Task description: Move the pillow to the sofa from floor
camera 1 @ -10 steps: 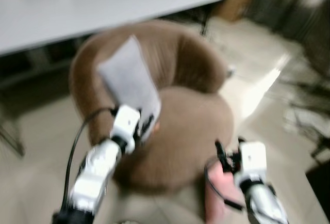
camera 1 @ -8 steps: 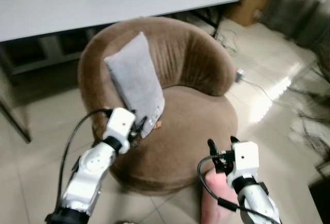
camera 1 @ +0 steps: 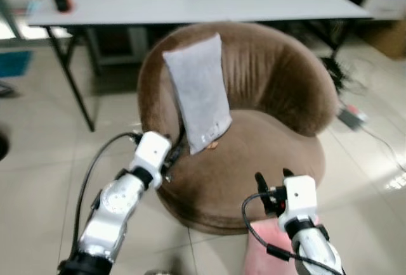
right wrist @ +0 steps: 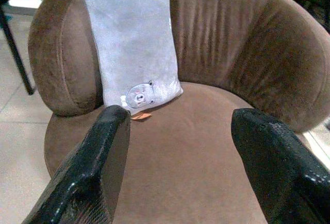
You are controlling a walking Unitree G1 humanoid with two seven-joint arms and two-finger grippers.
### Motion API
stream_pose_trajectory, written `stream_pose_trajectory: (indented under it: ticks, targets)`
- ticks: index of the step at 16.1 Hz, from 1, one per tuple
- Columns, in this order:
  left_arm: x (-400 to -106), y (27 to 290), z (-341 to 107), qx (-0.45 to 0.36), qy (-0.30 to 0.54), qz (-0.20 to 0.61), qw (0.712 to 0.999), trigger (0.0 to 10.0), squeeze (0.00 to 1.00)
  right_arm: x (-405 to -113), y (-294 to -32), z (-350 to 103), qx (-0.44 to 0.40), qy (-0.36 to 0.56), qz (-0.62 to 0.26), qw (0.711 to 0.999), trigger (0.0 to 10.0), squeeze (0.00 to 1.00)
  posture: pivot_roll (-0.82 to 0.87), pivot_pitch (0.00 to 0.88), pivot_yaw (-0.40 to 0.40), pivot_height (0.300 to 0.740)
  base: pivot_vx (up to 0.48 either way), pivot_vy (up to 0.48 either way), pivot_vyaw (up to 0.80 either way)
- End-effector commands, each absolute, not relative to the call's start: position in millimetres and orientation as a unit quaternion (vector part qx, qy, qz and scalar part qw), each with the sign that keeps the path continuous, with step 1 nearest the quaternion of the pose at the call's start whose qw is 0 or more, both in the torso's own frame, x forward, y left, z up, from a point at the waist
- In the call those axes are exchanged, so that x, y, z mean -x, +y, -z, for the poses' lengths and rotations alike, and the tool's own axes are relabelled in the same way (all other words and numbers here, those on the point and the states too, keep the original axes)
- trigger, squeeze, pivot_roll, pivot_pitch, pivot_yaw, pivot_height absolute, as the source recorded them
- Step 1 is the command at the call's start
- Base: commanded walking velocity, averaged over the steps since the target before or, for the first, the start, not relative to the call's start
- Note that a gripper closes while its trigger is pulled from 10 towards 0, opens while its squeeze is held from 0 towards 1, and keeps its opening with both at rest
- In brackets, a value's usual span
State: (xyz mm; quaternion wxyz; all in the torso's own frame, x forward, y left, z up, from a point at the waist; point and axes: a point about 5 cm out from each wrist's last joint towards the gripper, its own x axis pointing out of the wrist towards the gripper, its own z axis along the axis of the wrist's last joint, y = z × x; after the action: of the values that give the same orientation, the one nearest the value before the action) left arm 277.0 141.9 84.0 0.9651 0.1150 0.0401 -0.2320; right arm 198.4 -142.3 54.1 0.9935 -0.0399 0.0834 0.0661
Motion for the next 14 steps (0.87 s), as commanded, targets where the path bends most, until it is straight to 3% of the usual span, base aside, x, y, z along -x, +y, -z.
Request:
stream_pose_trajectory:
  ticks: [1, 13, 14]
  targets:
    - [-277.4, 129.4, -84.6, -0.115, 0.035, 0.253, 0.960, 10.0, 0.00, -197.3, -152.9, -53.5, 0.053, 0.085, -0.050, 0.994, 10.0, 0.00, 0.04, 0.010, -0.032, 0.740, 0.000, -0.480, 0.80]
    - [-270.4, 129.4, -75.6, -0.119, 0.047, 0.260, 0.957, 10.0, 0.00, -191.9, -156.0, -48.9, 0.056, 0.095, -0.049, 0.993, 10.0, 0.00, 0.03, 0.019, -0.037, 0.740, 0.000, -0.480, 0.80]
    - [-270.0, 130.3, -75.4, -0.119, 0.048, 0.260, 0.957, 10.0, 0.00, -190.6, -155.7, -48.0, 0.056, 0.097, -0.049, 0.993, 10.0, 0.00, 0.03, 0.025, -0.037, 0.740, 0.000, -0.480, 0.00]
